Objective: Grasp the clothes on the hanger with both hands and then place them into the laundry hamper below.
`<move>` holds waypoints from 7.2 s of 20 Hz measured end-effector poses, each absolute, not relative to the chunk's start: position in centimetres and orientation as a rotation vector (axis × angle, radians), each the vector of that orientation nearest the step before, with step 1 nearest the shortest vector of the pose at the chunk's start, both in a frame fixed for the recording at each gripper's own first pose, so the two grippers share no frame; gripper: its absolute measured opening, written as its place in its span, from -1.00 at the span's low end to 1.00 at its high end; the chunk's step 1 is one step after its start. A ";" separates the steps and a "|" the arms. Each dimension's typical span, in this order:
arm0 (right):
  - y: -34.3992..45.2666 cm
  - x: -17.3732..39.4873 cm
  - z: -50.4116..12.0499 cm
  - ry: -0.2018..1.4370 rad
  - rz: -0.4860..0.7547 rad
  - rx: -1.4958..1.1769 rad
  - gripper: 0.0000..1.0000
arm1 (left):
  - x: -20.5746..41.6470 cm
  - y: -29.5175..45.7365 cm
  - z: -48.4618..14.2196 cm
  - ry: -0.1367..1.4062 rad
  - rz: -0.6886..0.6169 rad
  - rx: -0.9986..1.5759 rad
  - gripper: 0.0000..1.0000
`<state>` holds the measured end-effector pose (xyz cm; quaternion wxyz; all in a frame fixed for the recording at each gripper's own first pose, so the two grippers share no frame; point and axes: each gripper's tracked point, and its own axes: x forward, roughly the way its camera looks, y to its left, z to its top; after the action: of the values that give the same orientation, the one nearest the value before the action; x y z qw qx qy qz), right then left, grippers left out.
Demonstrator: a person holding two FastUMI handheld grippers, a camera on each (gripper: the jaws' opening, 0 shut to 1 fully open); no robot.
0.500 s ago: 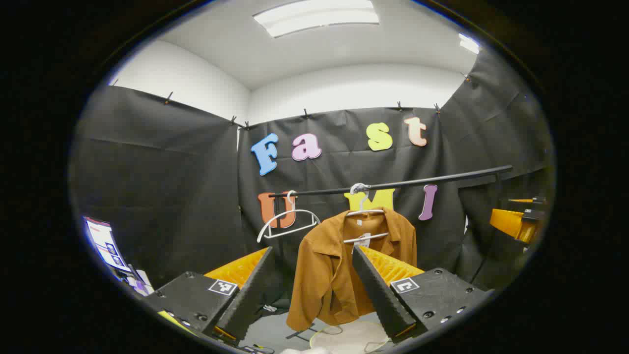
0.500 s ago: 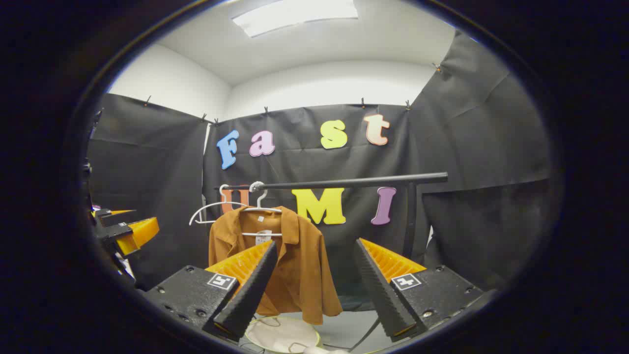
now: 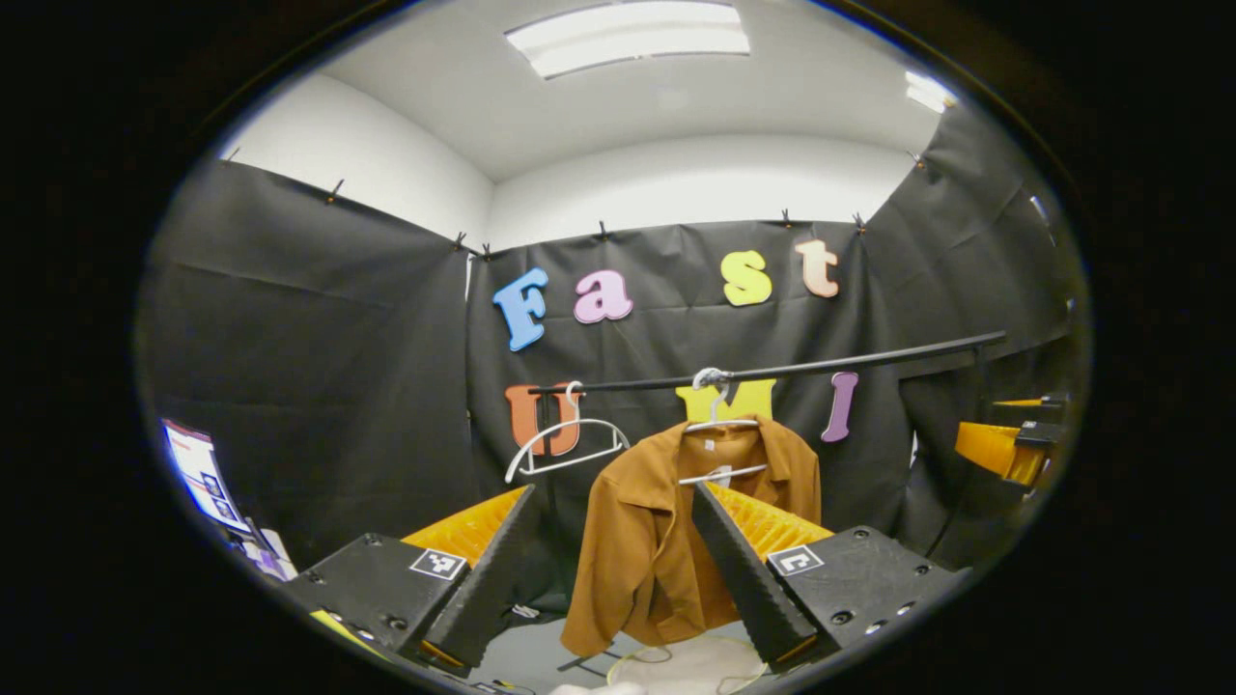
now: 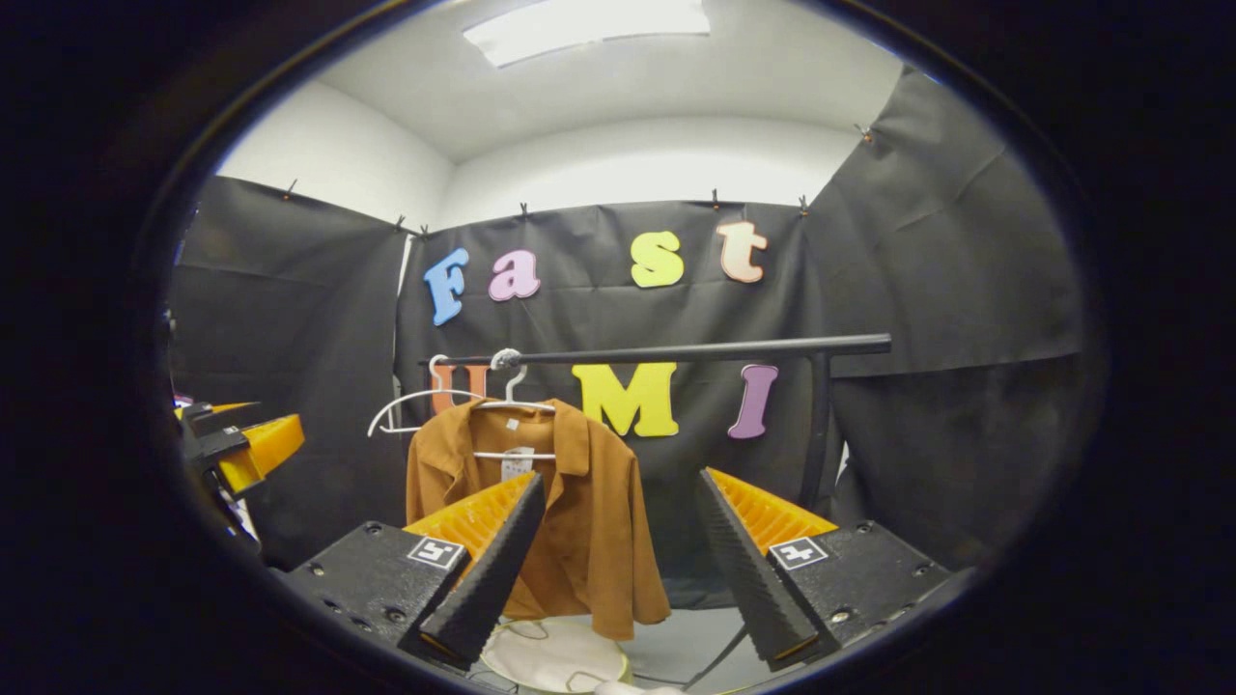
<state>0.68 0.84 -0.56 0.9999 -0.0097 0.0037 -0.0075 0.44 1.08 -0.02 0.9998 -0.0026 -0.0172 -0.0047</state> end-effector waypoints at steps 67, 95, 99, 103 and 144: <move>8.4 31.8 -11.9 0.290 0.889 0.403 -0.92 | 29.0 -1.8 -14.4 0.081 0.019 -0.071 -1.00; -1.4 37.7 -4.6 0.017 0.554 0.589 -0.93 | 30.1 6.0 -8.6 0.049 -0.065 -0.184 -1.00; -2.1 39.0 -5.9 0.049 0.504 0.552 -0.93 | 30.2 5.6 -9.2 0.082 -0.095 -0.243 -1.00; -1.9 40.2 -7.9 0.093 0.466 0.452 -0.92 | 30.9 6.7 -10.7 0.132 -0.142 -0.316 -1.00; 17.6 19.6 -23.1 0.592 0.827 0.336 -0.92 | 16.6 -11.6 -24.1 0.436 -0.402 -0.173 -1.00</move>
<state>19.59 17.63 -23.11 0.8599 0.1600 0.2821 0.3942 16.61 -11.63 -24.14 0.9527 -0.0850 0.2145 -0.1978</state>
